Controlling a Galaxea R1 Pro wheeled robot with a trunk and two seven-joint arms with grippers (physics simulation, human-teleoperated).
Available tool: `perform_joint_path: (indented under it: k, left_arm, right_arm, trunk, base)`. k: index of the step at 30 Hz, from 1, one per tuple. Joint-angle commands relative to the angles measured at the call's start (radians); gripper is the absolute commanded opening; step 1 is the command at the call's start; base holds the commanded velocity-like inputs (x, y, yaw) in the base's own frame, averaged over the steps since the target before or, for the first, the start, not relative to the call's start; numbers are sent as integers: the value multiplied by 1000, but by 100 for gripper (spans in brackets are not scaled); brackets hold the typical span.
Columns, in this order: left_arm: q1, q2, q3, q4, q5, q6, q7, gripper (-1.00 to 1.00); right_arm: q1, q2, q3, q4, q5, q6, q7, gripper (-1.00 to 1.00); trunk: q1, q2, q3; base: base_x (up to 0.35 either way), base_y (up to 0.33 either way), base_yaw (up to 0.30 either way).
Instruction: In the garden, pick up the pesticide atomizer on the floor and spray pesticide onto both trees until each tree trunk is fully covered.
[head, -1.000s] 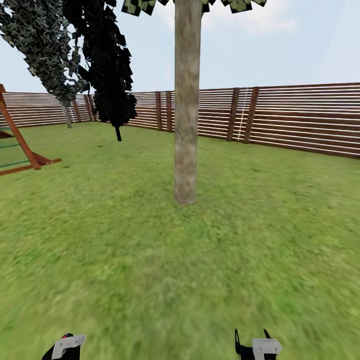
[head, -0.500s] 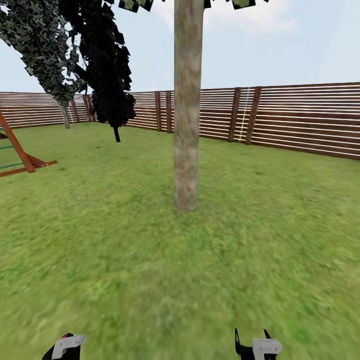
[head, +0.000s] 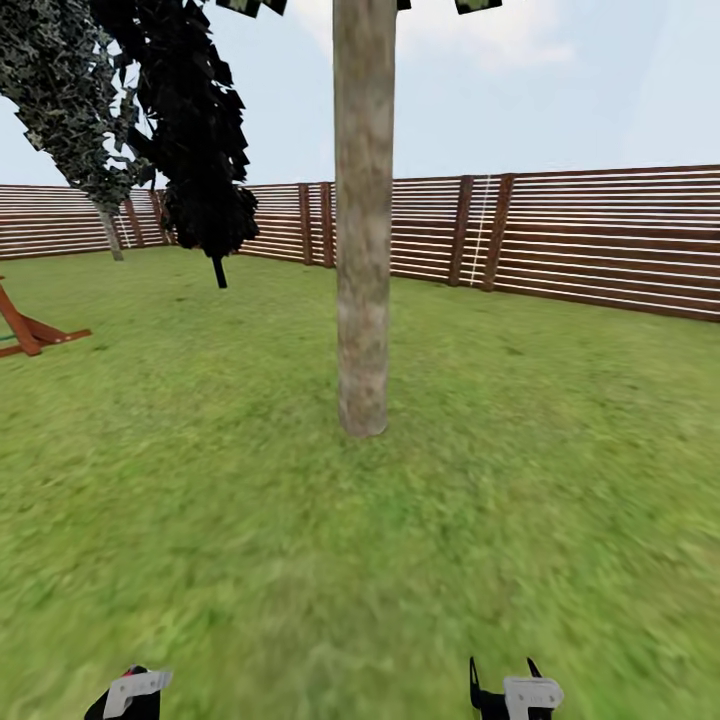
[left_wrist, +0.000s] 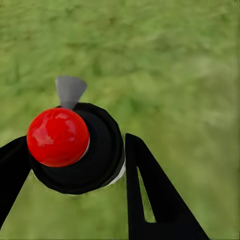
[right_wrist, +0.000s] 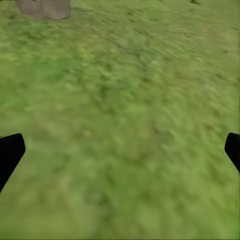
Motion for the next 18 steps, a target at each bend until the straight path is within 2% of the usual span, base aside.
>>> perform_joint_path:
  k: [1, 9, 13, 18]
  left_arm:
    - [0, 0, 0, 0, 0, 0, 0, -100]
    - [0, 0, 0, 0, 0, 0, 0, -100]
    - [0, 0, 0, 0, 0, 0, 0, -100]
    - [0, 0, 0, 0, 0, 0, 0, -100]
  right_arm:
    - [0, 0, 0, 0, 0, 0, 0, 100]
    - [0, 0, 0, 0, 0, 0, 0, 100]
    - [0, 0, 0, 0, 0, 1, 0, 100]
    - [0, 1, 1, 0, 0, 0, 0, 100]
  trunk:
    - [0, 0, 0]
    - [0, 0, 0]
    - [0, 0, 0]
    - [0, 0, 0]
  base:
    - [341, 0, -3]
    - [341, 0, -4]
    - [341, 0, -182]
    - [341, 0, -30]
